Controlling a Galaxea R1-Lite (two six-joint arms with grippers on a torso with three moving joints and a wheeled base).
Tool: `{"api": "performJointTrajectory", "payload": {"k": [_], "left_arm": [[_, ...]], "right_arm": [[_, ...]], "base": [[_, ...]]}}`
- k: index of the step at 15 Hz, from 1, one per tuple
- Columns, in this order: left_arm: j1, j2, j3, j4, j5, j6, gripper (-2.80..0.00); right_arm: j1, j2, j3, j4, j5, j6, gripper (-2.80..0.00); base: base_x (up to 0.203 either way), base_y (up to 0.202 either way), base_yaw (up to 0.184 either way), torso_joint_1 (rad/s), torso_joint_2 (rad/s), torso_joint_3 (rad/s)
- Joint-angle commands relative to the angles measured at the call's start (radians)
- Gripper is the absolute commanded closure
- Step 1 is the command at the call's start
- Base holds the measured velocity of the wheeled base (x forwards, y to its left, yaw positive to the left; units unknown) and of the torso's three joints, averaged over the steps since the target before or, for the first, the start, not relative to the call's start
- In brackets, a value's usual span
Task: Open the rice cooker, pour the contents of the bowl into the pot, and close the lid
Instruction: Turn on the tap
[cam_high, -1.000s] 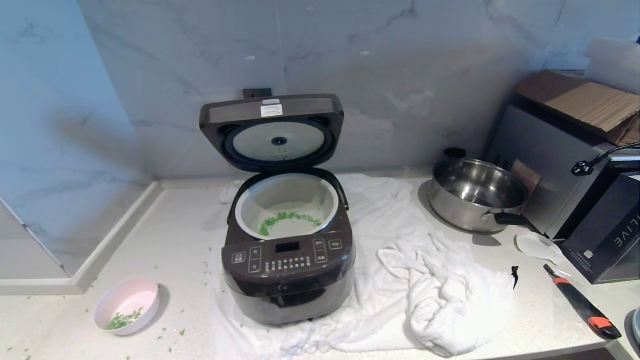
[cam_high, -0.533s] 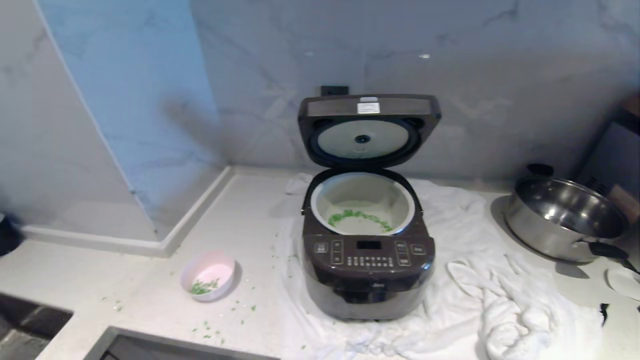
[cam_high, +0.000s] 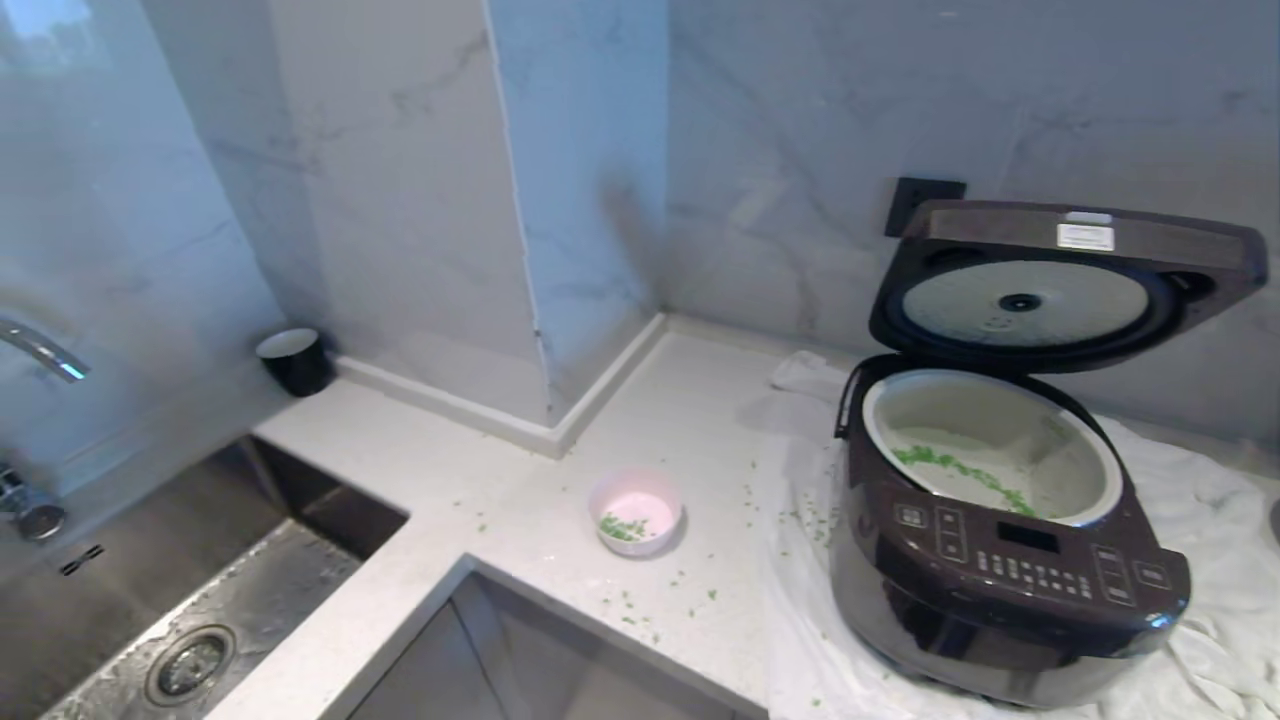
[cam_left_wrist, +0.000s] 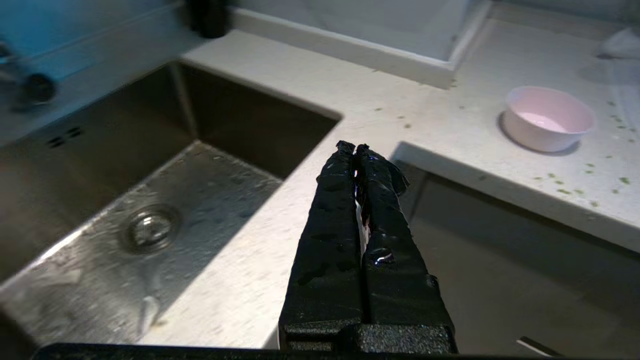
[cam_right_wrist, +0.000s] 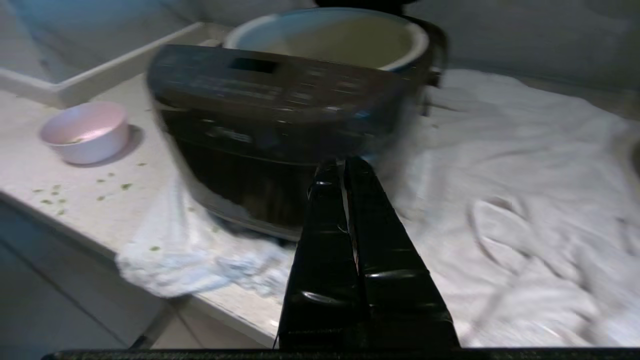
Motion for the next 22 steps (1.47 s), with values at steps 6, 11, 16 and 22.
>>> {"api": "performJointTrajectory", "payload": {"k": [6, 11, 16, 22], "left_arm": [[0.001, 0.0, -0.001, 0.0, 0.0, 0.0, 0.0], [-0.001, 0.0, 0.001, 0.0, 0.0, 0.0, 0.0], [-0.001, 0.0, 0.0, 0.0, -0.002, 0.001, 0.0], [-0.001, 0.0, 0.0, 0.0, 0.0, 0.001, 0.0]], "right_arm": [[0.0, 0.0, 0.0, 0.0, 0.0, 0.0, 0.0], [0.0, 0.0, 0.0, 0.0, 0.0, 0.0, 0.0], [0.0, 0.0, 0.0, 0.0, 0.0, 0.0, 0.0], [0.0, 0.0, 0.0, 0.0, 0.0, 0.0, 0.0]], "base": [[0.001, -0.004, 0.125, 0.001, 0.0, 0.002], [0.0, 0.0, 0.0, 0.0, 0.0, 0.0], [0.026, 0.0, 0.0, -0.003, 0.0, 0.001], [0.114, 0.0, 0.001, 0.008, 0.0, 0.0]]}}
